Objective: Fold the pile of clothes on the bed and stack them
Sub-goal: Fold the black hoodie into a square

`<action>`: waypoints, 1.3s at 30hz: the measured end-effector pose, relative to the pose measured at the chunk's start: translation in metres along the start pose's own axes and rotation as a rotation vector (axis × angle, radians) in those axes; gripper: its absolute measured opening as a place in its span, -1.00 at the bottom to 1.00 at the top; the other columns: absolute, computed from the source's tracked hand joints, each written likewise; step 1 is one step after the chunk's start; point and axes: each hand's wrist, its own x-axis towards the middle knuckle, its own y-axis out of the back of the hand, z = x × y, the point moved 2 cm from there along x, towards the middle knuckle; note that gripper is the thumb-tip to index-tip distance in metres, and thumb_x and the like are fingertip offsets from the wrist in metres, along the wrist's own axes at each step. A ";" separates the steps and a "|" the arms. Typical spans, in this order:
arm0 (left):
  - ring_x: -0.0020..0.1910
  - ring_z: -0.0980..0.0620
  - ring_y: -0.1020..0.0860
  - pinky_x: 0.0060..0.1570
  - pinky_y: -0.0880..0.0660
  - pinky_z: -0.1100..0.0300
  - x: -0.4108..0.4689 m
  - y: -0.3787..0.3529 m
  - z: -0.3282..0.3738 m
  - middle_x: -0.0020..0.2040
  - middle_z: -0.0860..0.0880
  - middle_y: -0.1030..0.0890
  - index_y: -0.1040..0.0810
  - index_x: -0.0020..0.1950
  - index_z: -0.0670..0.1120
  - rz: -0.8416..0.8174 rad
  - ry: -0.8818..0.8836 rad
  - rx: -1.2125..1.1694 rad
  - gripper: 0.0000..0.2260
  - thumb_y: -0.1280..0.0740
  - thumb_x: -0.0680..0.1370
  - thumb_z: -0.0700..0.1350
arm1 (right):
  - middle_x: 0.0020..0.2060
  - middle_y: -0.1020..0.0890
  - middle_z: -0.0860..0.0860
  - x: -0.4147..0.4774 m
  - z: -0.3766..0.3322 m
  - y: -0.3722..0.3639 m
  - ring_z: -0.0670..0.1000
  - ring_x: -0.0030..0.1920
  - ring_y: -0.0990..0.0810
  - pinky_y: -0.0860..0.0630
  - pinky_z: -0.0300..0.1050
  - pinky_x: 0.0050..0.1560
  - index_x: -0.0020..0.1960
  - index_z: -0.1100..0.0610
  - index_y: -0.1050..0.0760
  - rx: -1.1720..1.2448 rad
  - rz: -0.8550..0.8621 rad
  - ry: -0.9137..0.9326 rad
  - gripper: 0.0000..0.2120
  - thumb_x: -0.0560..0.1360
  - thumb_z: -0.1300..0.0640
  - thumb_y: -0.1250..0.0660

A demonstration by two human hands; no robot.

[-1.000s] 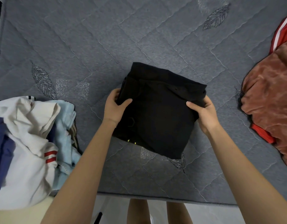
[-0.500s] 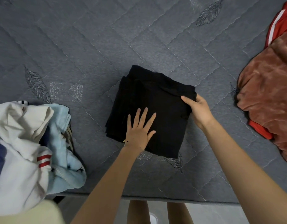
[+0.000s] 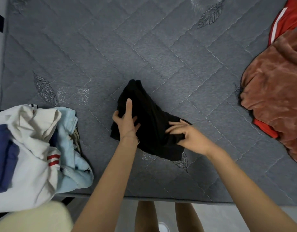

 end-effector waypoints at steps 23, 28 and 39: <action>0.25 -0.01 -0.44 0.33 -0.38 0.08 0.010 0.069 -0.056 0.22 -0.03 -0.45 -0.35 0.38 -0.12 0.203 -0.498 0.493 -0.45 -0.47 0.45 -0.20 | 0.21 -0.50 -0.18 -0.034 0.033 -0.042 -0.19 0.45 -0.11 0.19 -0.28 0.46 0.15 0.02 -0.61 -0.246 -0.060 -0.005 -0.65 0.39 0.22 -0.47; 0.47 -0.24 -0.15 0.44 0.04 -0.20 0.002 0.056 -0.049 0.48 -0.24 -0.19 -0.10 0.54 -0.03 0.350 -0.927 1.301 -0.22 -0.40 0.41 -0.26 | 0.01 -0.59 -0.16 -0.021 0.017 -0.034 -0.14 0.25 -0.41 -0.20 -0.15 0.39 0.35 -0.04 -0.45 -0.179 0.129 -0.172 -0.58 0.51 -0.07 -0.35; 0.47 -0.08 -0.26 0.45 -0.07 -0.13 0.024 0.015 -0.048 0.45 -0.09 -0.37 -0.29 0.49 -0.02 -0.066 -1.066 2.011 -0.53 0.10 0.62 0.02 | 0.18 -0.52 0.12 -0.018 0.018 -0.066 0.19 0.31 -0.38 -0.15 0.17 0.40 0.05 -0.01 -0.66 -0.643 0.558 -0.133 -0.73 0.53 -0.05 -0.23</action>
